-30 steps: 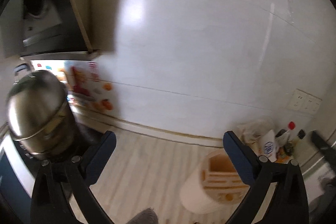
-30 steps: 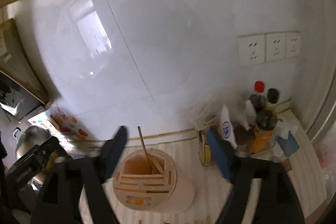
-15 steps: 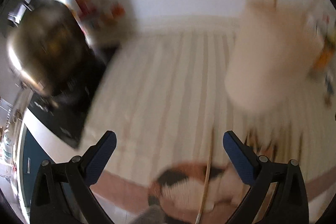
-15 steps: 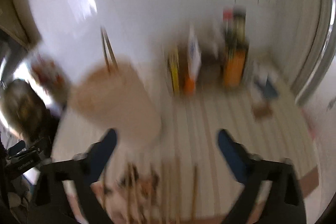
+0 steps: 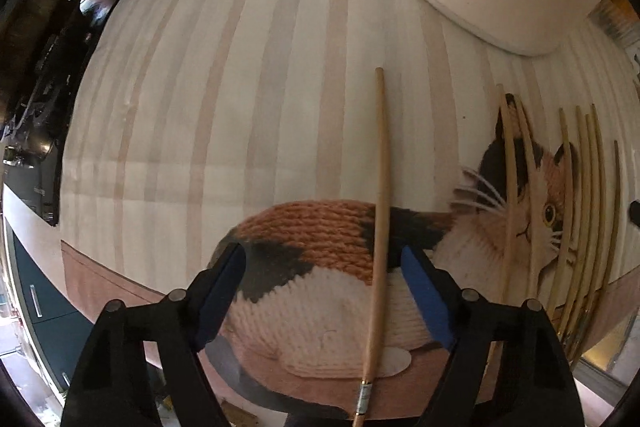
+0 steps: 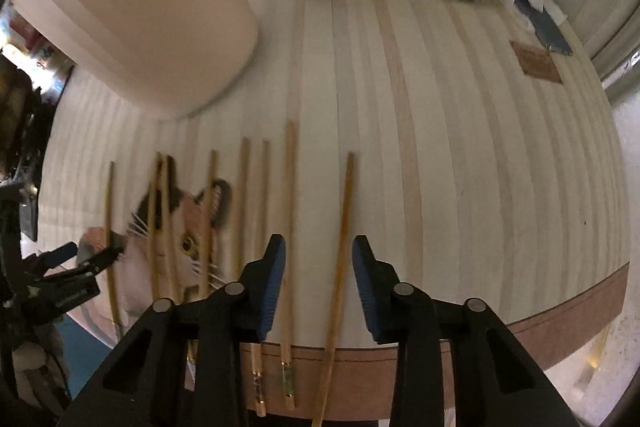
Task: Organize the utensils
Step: 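Move both open tools back down to the chopsticks on the mat, then close the left tool on a chopstick while the right tool grasps another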
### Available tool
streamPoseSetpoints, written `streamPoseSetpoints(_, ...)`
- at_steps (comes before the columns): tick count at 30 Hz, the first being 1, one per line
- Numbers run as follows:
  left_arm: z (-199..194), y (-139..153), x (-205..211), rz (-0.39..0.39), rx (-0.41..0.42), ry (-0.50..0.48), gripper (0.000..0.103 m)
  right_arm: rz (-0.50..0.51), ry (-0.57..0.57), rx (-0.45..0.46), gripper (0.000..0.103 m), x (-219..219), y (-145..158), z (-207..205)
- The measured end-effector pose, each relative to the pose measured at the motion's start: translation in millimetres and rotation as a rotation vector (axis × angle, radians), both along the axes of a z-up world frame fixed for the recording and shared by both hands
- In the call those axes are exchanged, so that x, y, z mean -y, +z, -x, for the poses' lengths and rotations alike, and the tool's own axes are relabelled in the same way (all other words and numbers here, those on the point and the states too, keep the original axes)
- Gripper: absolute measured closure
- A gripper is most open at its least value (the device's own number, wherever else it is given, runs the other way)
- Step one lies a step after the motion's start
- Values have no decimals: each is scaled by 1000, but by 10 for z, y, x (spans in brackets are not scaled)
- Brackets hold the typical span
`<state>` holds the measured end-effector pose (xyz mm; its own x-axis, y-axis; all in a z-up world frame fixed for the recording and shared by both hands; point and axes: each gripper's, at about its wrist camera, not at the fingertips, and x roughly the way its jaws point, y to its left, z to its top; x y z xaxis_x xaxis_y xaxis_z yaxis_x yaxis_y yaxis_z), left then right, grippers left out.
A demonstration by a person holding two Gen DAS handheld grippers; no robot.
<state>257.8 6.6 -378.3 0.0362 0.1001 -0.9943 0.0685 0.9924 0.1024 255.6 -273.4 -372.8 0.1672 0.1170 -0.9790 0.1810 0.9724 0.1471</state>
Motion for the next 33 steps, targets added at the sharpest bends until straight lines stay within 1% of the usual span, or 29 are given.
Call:
streamPoseSetpoints(1, -1, -2, 2, 4, -3, -2, 25, 2, -1, -14, 71, 3, -17, 0)
streamPoseSetpoints(4, 54, 30, 45, 16, 4, -9, 28, 18, 2, -44, 71, -15, -94, 43)
streamPoseSetpoints(5, 81, 28, 75, 28, 4, -10, 33, 21, 5, -56, 71, -4, -131, 45)
streamPoseSetpoints(6, 92, 31, 84, 45, 1, -8, 40, 21, 5, -65, 71, 1, -151, 55)
streamPoseSetpoints(7, 123, 15, 108, 60, 0, -8, 45, 23, 8, -71, 71, 3, -159, 63)
streamPoseSetpoints(8, 141, 17, 120, 82, -2, -6, 55, 26, 14, -78, 71, 0, -173, 71)
streamPoseSetpoints(9, 146, 28, 134, 81, 0, -6, 63, 27, 16, -82, 71, 1, -183, 70)
streamPoseSetpoints(10, 145, 37, 153, 81, 1, -10, 67, 26, 21, -89, 71, -1, -202, 79)
streamPoseSetpoints(11, 137, 58, 174, 83, 3, -13, 76, 33, 25, -97, 74, 0, -220, 82)
streamPoseSetpoints(12, 128, 81, 184, 82, 4, -15, 81, 41, 31, -107, 76, -4, -248, 93)
streamPoseSetpoints(13, 116, 91, 200, 83, 3, -17, 84, 43, 35, -115, 78, -14, -280, 128)
streamPoseSetpoints(15, 59, 109, 237, 84, 1, -20, 98, 53, 40, -118, 82, -14, -317, 181)
streamPoseSetpoints(18, -45, 98, 289, 79, 2, -19, 99, 74, 55, -116, 87, -32, -352, 207)
streamPoseSetpoints(20, -108, 114, 350, 77, 4, -18, 99, 88, 57, -111, 94, -38, -362, 225)
streamPoseSetpoints(21, -132, 116, 375, 80, 4, -15, 99, 89, 57, -107, 95, -28, -371, 240)
streamPoseSetpoints(26, -284, 95, 422, 107, -12, 1, 99, 85, 57, -103, 95, -77, -373, 250)
streamPoseSetpoints(30, -409, 58, 516, 97, -31, -24, 98, 89, 71, -114, 95, -58, -350, 115)
streamPoseSetpoints(33, -515, 40, 558, 108, -49, -20, 97, 83, 77, -118, 95, -49, -360, 97)
